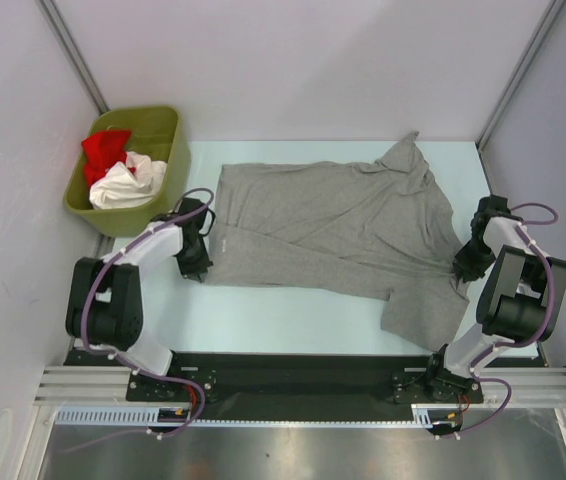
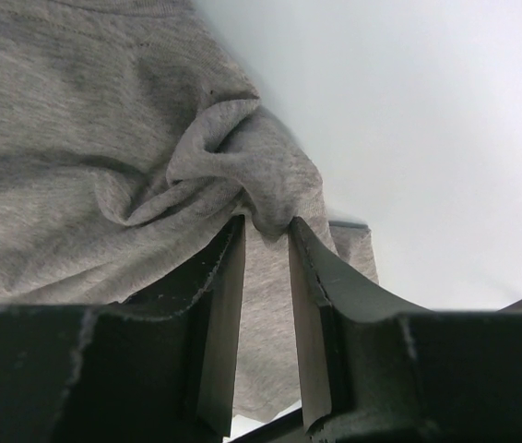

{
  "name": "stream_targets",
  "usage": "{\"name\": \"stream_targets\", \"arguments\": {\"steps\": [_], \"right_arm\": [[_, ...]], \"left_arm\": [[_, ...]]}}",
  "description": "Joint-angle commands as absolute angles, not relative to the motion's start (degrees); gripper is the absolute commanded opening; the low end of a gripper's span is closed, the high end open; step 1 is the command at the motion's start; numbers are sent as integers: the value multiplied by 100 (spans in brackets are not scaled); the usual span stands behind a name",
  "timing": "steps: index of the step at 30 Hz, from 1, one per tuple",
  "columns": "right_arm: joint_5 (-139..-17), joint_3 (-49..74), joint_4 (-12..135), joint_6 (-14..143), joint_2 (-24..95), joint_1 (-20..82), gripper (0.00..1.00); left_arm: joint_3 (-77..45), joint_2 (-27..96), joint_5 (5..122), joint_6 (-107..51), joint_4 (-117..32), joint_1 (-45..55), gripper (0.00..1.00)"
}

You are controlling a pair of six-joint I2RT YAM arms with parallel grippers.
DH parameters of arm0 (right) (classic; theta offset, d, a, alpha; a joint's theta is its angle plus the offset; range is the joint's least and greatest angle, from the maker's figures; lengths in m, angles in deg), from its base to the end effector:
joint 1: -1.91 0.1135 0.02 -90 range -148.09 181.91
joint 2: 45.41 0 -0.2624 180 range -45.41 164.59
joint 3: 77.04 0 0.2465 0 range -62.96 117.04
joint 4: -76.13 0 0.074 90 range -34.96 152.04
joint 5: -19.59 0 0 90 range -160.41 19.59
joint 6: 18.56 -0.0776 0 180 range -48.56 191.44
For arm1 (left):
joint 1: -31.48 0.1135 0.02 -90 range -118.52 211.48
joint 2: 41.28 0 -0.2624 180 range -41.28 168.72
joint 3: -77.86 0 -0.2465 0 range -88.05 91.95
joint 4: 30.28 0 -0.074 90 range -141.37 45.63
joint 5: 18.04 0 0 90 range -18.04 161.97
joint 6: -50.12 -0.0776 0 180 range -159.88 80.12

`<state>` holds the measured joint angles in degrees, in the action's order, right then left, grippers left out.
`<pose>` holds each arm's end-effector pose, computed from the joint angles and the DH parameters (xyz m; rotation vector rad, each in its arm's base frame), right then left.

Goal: Fold and stack the t-shirts
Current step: Flatten the tshirt out

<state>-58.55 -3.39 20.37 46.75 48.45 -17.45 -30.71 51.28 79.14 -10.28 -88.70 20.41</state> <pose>0.2828 -0.1163 0.1447 1.1121 2.6511 -0.2818 0.2855 -0.0460 0.1383 -0.4877 2.8854 0.0792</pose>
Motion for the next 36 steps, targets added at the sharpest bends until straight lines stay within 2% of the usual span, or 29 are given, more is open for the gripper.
{"name": "stream_targets", "arguments": {"steps": [1, 4, 9, 10, 12, 13, 14, 16, 17, 21, 25, 36], "right_arm": [[-5898, -389, 2064, 4736, 4784, -1743, 31], [-5907, -451, 2064, 4744, 4758, -1690, 31], [-5899, -425, 2047, 4771, 4775, -1576, 31], [-5907, -407, 2029, 4780, 4775, -1576, 31], [-5907, -398, 2012, 4780, 4766, -1576, 30], [-5898, -398, 2020, 4780, 4758, -1576, 31], [-5907, -407, 2012, 4780, 4758, -1576, 31], [-5916, -407, 2003, 4780, 4758, -1567, 31], [-5933, -407, 2003, 4788, 4749, -1550, 31], [-5986, -433, 1959, 4753, 4731, -1488, 31], [-6012, -512, 1968, 4736, 4687, -1374, 31], [-6083, -583, 2012, 4727, 4626, -1374, 31]], "left_arm": [[-3390, 4452, 8479, -710, -9016, 2015, 0], [-3654, 4178, 8620, -578, -9016, 2023, 0], [-3593, 4538, 8533, -569, -9015, 2058, 2], [-3567, 4547, 8489, -508, -9077, 2067, 12], [-3645, 4373, 8121, -350, -9130, 2146, 24], [-3681, 4258, 8041, -280, -9165, 2172, 38], [-3742, 4109, 7997, -201, -9182, 2199, 46], [-3778, 3740, 7839, 10, -9209, 2322, 62], [-3812, 3660, 7725, 185, -9166, 2383, 64], [-4058, 3607, 6672, 851, -8658, 2630, 63], [-4331, 3703, 6442, 1653, -8129, 2647, 60], [-4428, 3914, 7029, 2340, -8049, 2647, 51]]}}
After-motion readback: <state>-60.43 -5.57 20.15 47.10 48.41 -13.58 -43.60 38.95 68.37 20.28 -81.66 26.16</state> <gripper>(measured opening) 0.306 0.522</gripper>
